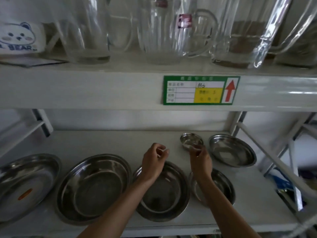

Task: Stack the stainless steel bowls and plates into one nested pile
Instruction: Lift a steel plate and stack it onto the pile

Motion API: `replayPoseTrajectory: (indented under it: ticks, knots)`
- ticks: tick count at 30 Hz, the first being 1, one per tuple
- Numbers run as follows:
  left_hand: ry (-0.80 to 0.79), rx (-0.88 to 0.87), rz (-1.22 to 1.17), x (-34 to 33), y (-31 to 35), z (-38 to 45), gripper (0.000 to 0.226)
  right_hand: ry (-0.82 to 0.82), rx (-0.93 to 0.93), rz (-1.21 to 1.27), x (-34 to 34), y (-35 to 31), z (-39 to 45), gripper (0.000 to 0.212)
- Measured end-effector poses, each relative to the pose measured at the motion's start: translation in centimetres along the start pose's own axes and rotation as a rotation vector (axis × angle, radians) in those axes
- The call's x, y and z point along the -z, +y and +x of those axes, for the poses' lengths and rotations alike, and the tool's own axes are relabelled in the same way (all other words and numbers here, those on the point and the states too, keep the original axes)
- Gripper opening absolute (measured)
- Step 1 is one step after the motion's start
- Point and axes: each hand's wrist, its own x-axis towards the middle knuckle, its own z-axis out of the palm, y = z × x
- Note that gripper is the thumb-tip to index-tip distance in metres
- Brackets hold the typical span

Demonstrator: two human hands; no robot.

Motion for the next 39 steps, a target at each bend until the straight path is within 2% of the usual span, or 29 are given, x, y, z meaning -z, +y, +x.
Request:
replayPoseTrajectory:
  ticks: [5,10,14,18,26,33,37,39]
  knots:
    - [-0.151,0.046,-0.001,-5.8,1.9,2.4,0.021,0.092,-0.108,0.001,4.7,3.4,3.9,0.033]
    - [-0.269,0.111,-0.001,-11.7,3.2,4.4,0.031,0.102,-0.202,0.034,8.6,7.6,7.4,0.045]
    - [-0.352,0.093,0.109,-16.0,3.6,5.3,0.034,0.201,-0.336,0.055,10.8,10.3,9.5,0.053]
    - [-0.381,0.108,0.221,-19.8,3.6,6.2,0.05,0.201,-0.451,0.033,11.9,13.1,11.3,0.05]
    - [-0.453,0.313,0.274,-25.1,2.1,8.7,0.079,0.088,-0.471,-0.058,12.1,15.8,15.2,0.058]
    - [-0.497,0.375,0.269,-28.2,1.4,10.2,0.065,0.072,-0.48,-0.028,11.1,17.2,17.2,0.054]
    - [-0.453,0.377,0.281,-29.2,1.1,10.1,0.051,0.054,-0.447,-0.063,11.0,17.5,17.3,0.037]
    - [-0.438,0.388,0.283,-29.3,1.1,10.2,0.05,0.064,-0.449,0.011,10.9,17.7,17.3,0.034]
